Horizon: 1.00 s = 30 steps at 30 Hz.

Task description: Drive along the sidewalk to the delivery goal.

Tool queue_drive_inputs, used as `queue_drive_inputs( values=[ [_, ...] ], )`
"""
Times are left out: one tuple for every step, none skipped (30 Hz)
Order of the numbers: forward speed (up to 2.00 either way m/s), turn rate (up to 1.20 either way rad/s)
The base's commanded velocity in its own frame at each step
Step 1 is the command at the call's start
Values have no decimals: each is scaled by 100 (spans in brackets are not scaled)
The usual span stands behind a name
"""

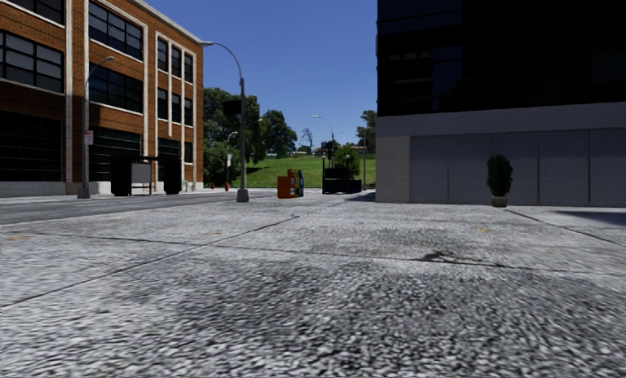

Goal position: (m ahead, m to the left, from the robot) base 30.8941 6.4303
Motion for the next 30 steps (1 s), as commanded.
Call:
queue_drive_inputs(
  values=[
    [200, 0],
    [200, 0],
    [200, 0],
    [200, 0],
    [200, 0],
    [200, 0],
    [200, 0],
    [200, 0],
    [200, 0],
    [200, 0],
    [200, 0],
    [200, 0],
    [200, 0],
    [200, 0],
    [200, 0],
    [200, 0],
    [200, 0],
    [200, 0],
    [200, 0],
    [200, 0],
    [200, 0],
    [200, 0],
    [200, 0],
    [200, 0],
    [200, 0],
    [200, 0],
    [200, 0],
    [200, 0],
    [200, 0],
    [200, 0]
  ],
)
